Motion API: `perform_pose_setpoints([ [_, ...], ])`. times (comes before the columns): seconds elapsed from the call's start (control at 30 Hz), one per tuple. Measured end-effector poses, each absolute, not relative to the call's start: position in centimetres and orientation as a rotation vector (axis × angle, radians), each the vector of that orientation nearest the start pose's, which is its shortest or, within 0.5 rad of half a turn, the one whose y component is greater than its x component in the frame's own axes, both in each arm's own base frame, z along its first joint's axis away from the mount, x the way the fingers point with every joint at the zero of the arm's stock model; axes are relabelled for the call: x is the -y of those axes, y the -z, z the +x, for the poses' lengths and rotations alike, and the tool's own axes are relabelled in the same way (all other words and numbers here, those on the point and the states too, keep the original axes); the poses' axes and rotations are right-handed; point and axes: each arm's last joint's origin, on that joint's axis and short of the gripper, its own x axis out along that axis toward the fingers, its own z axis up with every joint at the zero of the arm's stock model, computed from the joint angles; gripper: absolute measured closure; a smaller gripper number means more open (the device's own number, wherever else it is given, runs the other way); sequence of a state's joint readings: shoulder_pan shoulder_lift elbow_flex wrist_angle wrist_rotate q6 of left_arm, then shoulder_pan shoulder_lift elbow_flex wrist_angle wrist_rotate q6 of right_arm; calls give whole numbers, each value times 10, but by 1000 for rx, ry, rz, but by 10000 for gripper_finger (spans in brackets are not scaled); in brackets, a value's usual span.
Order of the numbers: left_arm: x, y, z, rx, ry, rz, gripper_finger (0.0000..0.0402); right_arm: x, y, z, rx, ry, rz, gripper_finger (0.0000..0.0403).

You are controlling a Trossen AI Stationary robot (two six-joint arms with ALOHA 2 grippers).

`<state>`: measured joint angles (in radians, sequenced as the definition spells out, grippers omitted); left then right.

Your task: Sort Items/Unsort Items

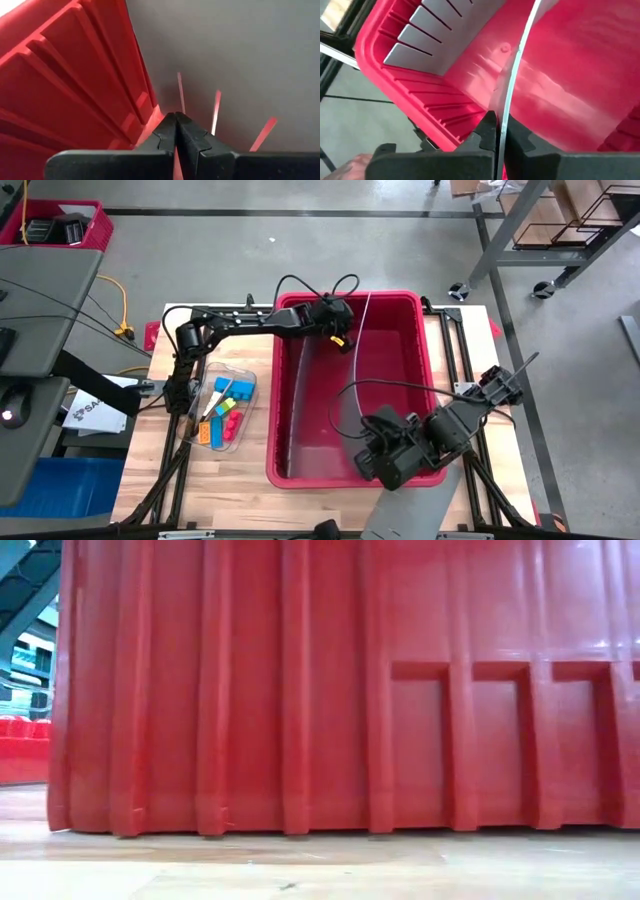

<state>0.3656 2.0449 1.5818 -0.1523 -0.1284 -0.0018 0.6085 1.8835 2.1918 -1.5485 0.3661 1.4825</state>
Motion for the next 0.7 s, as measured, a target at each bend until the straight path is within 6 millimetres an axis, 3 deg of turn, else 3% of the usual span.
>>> perform_pose_setpoints([
  [0.23,-163,-228,436,-594,-562,-83,401,-190,-393,289,-950,669,821,403],
  [0.53,-165,-230,431,-665,-445,0,401,-201,-366,287,-963,853,985,402],
  [0.7,-169,-244,417,-699,-380,13,401,-203,-369,284,-942,872,1023,402],
])
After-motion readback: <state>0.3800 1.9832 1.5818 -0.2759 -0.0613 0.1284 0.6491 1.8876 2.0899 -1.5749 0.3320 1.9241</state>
